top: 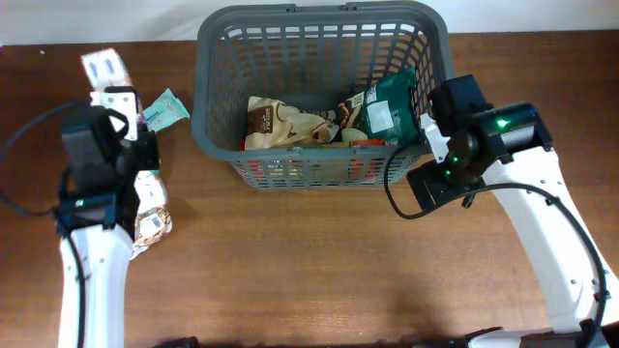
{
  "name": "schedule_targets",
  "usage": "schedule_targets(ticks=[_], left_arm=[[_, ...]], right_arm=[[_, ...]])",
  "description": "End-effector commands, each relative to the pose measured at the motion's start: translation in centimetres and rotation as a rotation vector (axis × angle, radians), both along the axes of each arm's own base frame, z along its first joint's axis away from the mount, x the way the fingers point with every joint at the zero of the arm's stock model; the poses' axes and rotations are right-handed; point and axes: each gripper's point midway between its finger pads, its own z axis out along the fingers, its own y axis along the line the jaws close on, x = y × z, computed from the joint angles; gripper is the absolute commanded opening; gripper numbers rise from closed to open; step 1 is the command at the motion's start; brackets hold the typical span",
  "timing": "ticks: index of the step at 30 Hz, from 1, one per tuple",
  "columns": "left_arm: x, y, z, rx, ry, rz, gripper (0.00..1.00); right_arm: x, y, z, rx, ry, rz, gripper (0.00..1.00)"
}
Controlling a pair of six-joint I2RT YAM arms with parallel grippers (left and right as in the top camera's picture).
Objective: Pack container
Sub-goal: 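Lift the tissue stack with the left gripper and drop it into the basket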
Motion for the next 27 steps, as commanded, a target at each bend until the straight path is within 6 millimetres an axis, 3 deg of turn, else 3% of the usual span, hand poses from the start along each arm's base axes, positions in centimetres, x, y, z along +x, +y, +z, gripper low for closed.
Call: schedule_targets(ticks=[1,4,7,11,15,20,27], left_arm=[[-0.9,-0.5,9.2,0.152,-0.189,-0.059,0.20],[-1.4,-4.1,14.0,0.246,-0.270,-0.271,0.20],[-2.2,-9.4,17.8,0.322,-0.361,-0.566,0.21],[-3.1,-14.6,20.5,0.353,-0.477,-0.822,0.17],[-2.5,-18.3,20.7,0.343,-0.503,-0.969,0.11],[-0.5,-22.8,19.0,0.378,-0.484,-1.106,0.10],[5.2,-26.0,16.1,0.486,-0.412,-1.137,0.09]], right_arm=[[-0.5,-1.2,-1.2,-0.051,0.057,-0.054,0.99],[-0.5,-1.3,-1.2,-0.051,0.057,-0.054,0.99],[-0.5,-1.3,-1.2,-0.051,0.057,-0.054,0.99],[-0.5,-1.3,-1.2,-0.051,0.057,-0.054,0.99],[-0.5,-1.3,-1.2,-0.051,0.057,-0.054,0.99],[-0.5,-1.3,-1.2,-0.051,0.057,-0.054,0.99],[-0.5,-1.3,-1.2,-0.051,0.057,-0.054,0.99]])
